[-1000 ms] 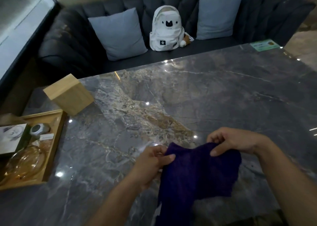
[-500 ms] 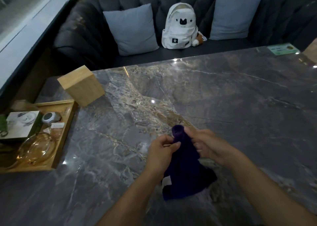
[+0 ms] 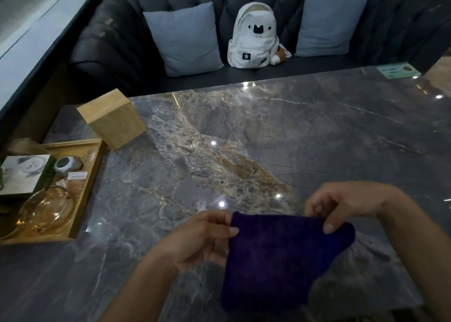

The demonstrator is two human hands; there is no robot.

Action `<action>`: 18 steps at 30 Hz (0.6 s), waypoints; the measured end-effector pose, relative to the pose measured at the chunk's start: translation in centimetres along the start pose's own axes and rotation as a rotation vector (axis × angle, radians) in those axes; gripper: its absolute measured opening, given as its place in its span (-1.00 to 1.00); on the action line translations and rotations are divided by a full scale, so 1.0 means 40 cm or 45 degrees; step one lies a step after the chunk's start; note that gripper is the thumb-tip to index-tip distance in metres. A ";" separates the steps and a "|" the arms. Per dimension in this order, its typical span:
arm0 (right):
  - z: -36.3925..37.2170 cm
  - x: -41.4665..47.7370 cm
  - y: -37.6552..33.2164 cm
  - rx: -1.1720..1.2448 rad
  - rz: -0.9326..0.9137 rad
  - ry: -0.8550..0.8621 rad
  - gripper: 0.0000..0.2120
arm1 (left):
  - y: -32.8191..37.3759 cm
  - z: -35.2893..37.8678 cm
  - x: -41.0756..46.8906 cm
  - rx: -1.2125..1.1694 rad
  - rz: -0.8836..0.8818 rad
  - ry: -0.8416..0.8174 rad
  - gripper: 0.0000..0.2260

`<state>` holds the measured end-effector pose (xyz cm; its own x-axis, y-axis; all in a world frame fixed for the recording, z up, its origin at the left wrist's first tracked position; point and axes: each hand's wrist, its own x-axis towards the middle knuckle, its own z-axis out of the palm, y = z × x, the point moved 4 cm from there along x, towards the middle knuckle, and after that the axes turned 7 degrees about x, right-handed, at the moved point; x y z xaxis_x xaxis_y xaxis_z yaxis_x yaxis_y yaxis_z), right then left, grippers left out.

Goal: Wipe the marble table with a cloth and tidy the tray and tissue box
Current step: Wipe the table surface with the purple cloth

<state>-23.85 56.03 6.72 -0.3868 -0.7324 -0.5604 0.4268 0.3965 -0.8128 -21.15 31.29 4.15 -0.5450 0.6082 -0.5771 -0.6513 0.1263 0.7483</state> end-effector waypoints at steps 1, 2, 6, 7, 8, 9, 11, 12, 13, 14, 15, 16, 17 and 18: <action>-0.010 0.019 0.003 -0.047 0.034 0.050 -0.81 | -0.003 -0.001 0.007 0.003 -0.021 0.026 -0.97; -0.025 0.045 0.011 -0.104 0.072 0.139 -0.80 | -0.009 -0.014 0.026 0.041 -0.037 0.116 -0.92; -0.114 0.170 0.055 -0.341 0.205 0.649 -0.78 | -0.025 -0.098 0.140 0.172 -0.016 0.622 -0.82; -0.129 0.196 0.060 -0.368 0.200 0.757 -0.79 | -0.027 -0.115 0.164 0.180 0.011 0.703 -0.81; -0.139 0.221 0.062 -0.376 0.179 0.856 -0.80 | -0.027 -0.127 0.181 0.197 0.042 0.759 -0.78; -0.148 0.240 0.062 -0.385 0.150 0.952 -0.81 | -0.026 -0.144 0.195 0.208 0.080 0.818 -0.77; -0.158 0.263 0.056 -0.474 0.121 1.136 -0.81 | -0.015 -0.171 0.210 0.244 0.145 0.913 -0.76; -0.158 0.268 0.051 -0.569 0.126 1.216 -0.81 | -0.012 -0.185 0.217 0.265 0.159 0.953 -0.77; -0.156 0.270 0.043 -0.705 0.131 1.293 -0.81 | -0.013 -0.198 0.226 0.281 0.163 0.980 -0.79; -0.149 0.270 0.033 -0.850 0.120 1.373 -0.79 | -0.012 -0.204 0.230 0.292 0.150 0.983 -0.81; -0.137 0.268 0.023 -0.957 0.083 1.449 -0.77 | -0.014 -0.209 0.236 0.293 0.131 0.989 -0.83; -0.119 0.267 0.013 -0.987 0.020 1.506 -0.74 | -0.014 -0.209 0.237 0.295 0.108 1.001 -0.85; -0.094 0.268 0.006 -0.955 -0.052 1.521 -0.72 | -0.012 -0.205 0.234 0.296 0.095 1.018 -0.86; -0.062 0.274 0.002 -0.901 -0.120 1.488 -0.70 | -0.010 -0.200 0.230 0.289 0.085 1.025 -0.86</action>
<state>-30.08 49.40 0.12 -0.9996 -0.0222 -0.0187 -0.0078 0.8256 -0.5642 -30.14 30.56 -4.09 -0.8451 -0.1145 -0.5222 -0.5293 0.3167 0.7871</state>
